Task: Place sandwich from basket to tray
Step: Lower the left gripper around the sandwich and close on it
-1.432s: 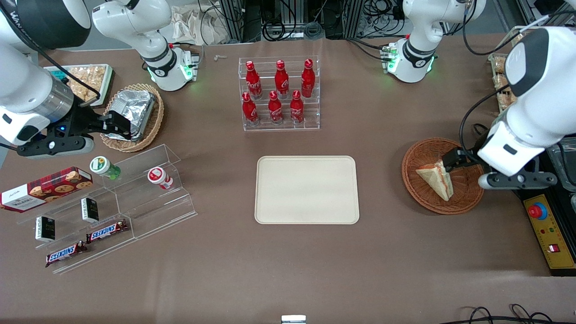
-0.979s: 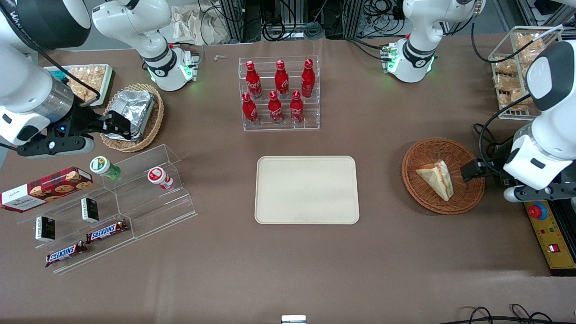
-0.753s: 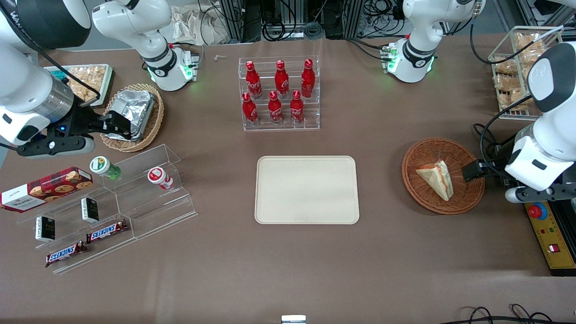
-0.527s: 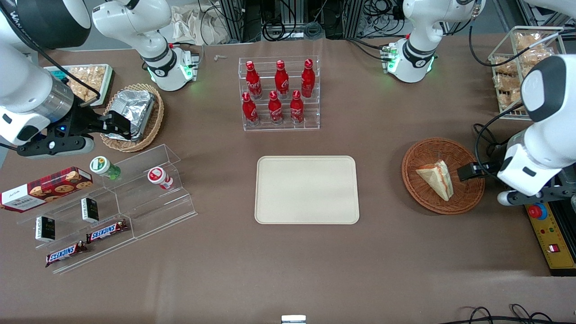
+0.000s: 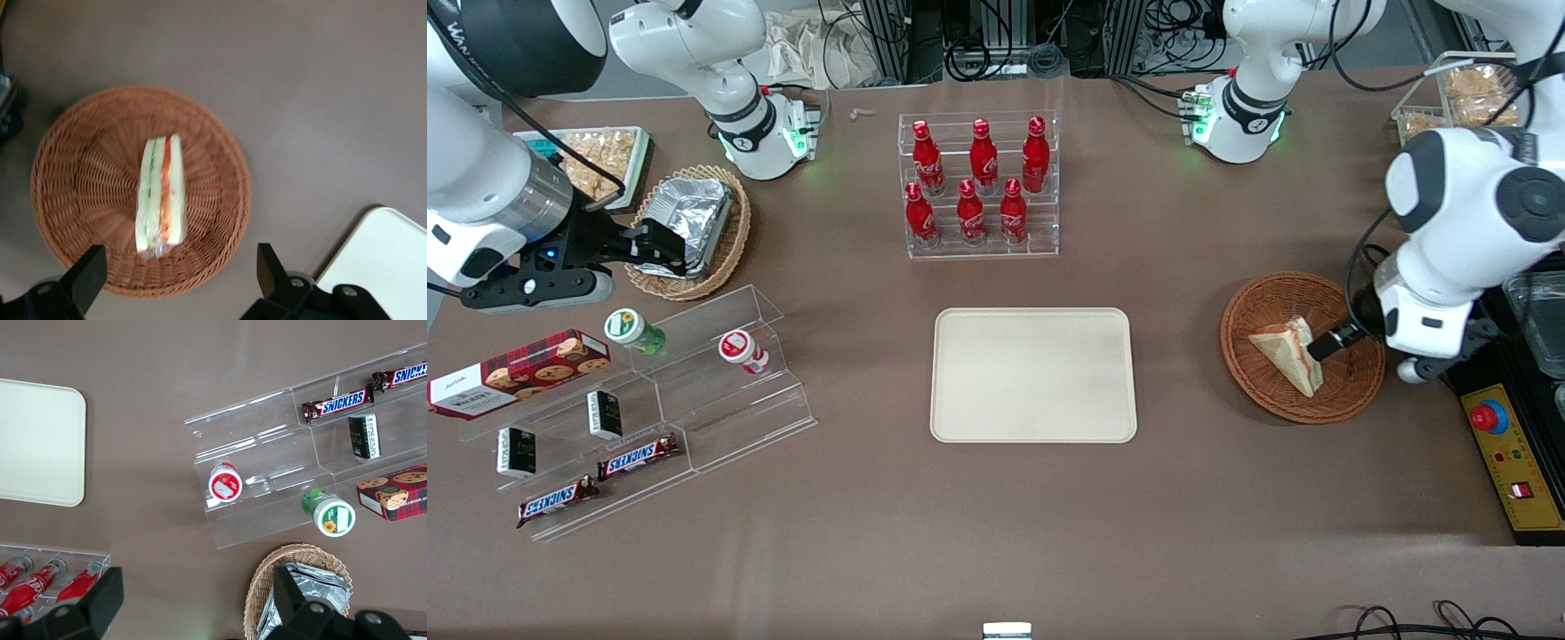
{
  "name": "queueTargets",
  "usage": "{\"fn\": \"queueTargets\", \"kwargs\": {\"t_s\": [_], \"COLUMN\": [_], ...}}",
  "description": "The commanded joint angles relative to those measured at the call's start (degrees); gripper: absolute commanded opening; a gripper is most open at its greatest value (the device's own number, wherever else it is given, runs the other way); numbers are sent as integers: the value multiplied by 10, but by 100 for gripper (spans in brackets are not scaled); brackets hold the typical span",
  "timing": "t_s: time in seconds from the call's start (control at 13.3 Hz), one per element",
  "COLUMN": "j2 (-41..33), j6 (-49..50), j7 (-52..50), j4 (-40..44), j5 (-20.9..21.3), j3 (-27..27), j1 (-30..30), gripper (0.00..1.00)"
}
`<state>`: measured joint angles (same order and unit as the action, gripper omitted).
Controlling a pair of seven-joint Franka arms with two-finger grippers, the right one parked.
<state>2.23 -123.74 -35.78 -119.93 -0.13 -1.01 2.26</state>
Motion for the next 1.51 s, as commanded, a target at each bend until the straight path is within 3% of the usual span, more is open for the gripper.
{"fn": "queueTargets", "kwargs": {"t_s": [0.0, 1.13, 1.43], "j2": [-29, -8, 1], "j6": [-50, -253, -272], "j7": [-26, -18, -20], "j4": [-63, -205, -209], "j5": [7, 7, 6], "j3": [0, 0, 0], "j1": [-5, -33, -32], "gripper": [100, 100, 100]}}
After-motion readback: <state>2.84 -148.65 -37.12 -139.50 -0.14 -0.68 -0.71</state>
